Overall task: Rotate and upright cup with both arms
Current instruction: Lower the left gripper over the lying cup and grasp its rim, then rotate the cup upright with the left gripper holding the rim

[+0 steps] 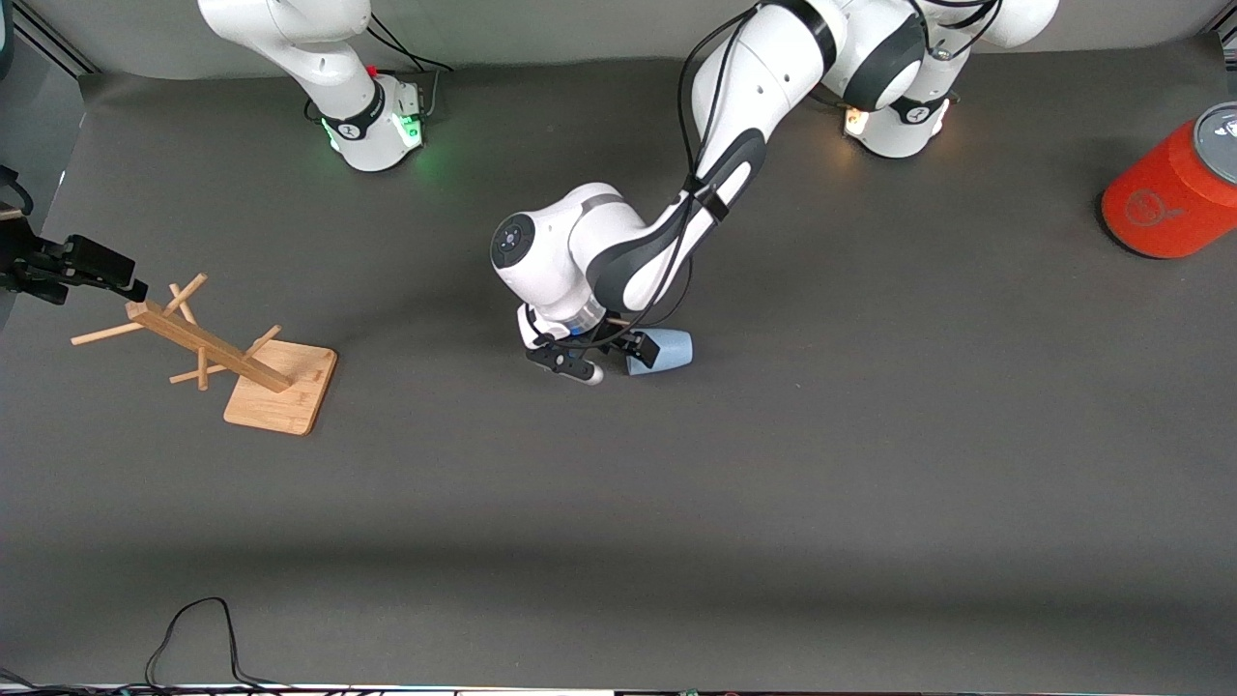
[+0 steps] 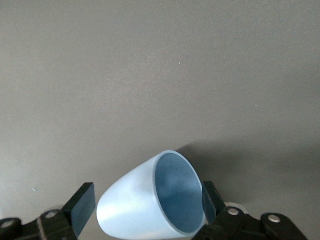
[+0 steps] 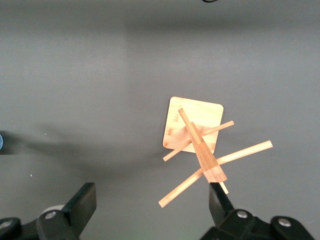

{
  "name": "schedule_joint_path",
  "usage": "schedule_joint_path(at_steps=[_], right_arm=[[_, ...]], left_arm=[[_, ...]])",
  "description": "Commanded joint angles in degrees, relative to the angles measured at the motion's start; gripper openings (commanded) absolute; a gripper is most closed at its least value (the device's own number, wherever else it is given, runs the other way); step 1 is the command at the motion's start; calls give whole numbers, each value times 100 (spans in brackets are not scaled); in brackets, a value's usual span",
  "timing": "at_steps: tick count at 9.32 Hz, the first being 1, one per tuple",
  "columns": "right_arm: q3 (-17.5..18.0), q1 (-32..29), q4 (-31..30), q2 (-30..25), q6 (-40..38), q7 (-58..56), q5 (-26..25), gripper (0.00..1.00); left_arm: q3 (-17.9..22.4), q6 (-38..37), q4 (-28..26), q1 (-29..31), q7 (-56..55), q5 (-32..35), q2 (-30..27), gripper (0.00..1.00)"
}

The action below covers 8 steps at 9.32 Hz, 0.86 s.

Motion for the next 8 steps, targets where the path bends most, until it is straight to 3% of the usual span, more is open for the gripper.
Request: schedule_joint_path(at_steps=[1, 2, 3, 4, 5, 6, 8], right_arm=[[89, -48, -156, -153, 83, -108, -59, 100], [89, -48, -156, -144, 92, -108, -51, 100], [89, -48, -147, -144, 83, -108, -59, 100], [89, -48, -156, -127, 83, -108, -59, 100], [107, -40, -130, -126, 74, -99, -51, 100], [115, -40, -112, -109, 65, -82, -50, 100], [133, 65, -112, -48, 65, -99, -77, 100]], left_arm=[[84, -24, 210, -80, 429, 201, 171, 87], [93, -24, 166, -80, 622, 245, 181, 76], [84, -16, 122, -89, 624, 332, 233, 74], [84, -16, 113, -115, 650, 377, 268, 64], [84, -24, 113, -124, 755, 412, 268, 39], [84, -24, 113, -124, 922, 491, 268, 4], [93, -77, 131, -80, 1326, 527, 225, 0]])
